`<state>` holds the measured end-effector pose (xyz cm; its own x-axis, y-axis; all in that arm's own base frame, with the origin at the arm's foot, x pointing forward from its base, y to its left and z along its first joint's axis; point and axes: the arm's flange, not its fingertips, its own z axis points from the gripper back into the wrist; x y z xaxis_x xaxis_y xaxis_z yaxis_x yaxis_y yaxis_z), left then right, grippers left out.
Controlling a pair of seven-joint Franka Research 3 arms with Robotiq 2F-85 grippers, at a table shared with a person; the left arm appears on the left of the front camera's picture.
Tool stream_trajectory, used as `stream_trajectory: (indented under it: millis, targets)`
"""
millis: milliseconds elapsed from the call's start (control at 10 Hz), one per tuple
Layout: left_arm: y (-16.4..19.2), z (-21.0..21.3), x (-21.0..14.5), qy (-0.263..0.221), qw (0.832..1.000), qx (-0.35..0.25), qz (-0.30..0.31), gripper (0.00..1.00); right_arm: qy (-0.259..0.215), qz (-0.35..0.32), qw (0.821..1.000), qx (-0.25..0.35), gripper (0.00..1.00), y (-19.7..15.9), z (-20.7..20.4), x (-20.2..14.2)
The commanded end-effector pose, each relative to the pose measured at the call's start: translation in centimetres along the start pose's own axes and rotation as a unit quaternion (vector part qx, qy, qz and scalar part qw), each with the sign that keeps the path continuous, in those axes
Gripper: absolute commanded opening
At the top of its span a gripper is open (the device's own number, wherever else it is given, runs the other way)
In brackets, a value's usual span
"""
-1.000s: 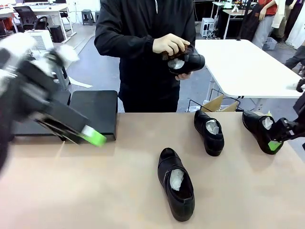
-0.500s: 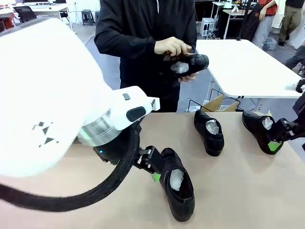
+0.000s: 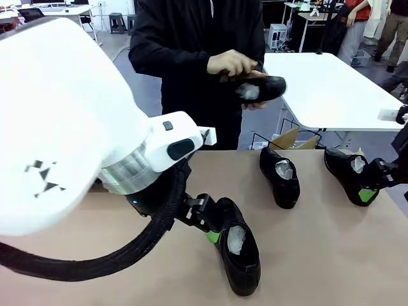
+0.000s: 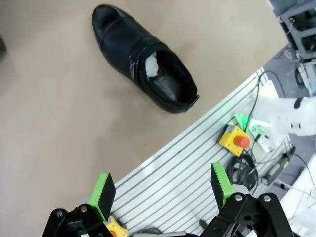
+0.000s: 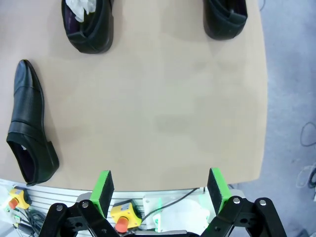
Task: Organize the shoes by placing them on the stand.
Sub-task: Place the Shoe from the middle of the table onto the Shoes Stand.
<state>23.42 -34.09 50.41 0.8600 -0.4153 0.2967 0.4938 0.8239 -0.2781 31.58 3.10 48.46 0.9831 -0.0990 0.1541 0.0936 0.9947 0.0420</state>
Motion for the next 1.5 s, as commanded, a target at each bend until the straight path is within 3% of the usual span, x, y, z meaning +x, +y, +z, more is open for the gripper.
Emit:
stream_trajectory:
  millis: [0,100,200,600,1100,1400]
  targets:
    - [-5.7,-3.8,3.7,-0.018,0.997,0.053,0.043,1.0,0.001,0.001,1.0,0.003,1.0,0.0,-0.1,0.0]
    - [-7.5,-5.4,4.9,-0.028,0.994,0.079,0.07,1.0,0.001,0.001,1.0,0.003,1.0,0.0,-0.1,0.0]
    - [-8.9,-7.2,5.9,-0.008,0.988,0.108,0.108,1.0,0.001,0.001,1.0,0.003,1.0,0.0,-0.1,0.0]
    - [-11.2,-13.3,7.4,0.016,0.961,0.198,0.19,1.0,0.001,0.001,1.0,0.003,1.0,0.0,-0.1,0.0]
    - [-13.1,-17.0,9.6,0.039,0.962,0.15,0.225,1.0,0.001,0.001,1.0,0.003,1.0,0.0,-0.1,0.0]
    - [-13.6,-19.0,9.7,0.05,0.958,0.165,0.228,1.0,0.001,0.001,1.0,0.003,1.0,0.0,-0.1,0.0]
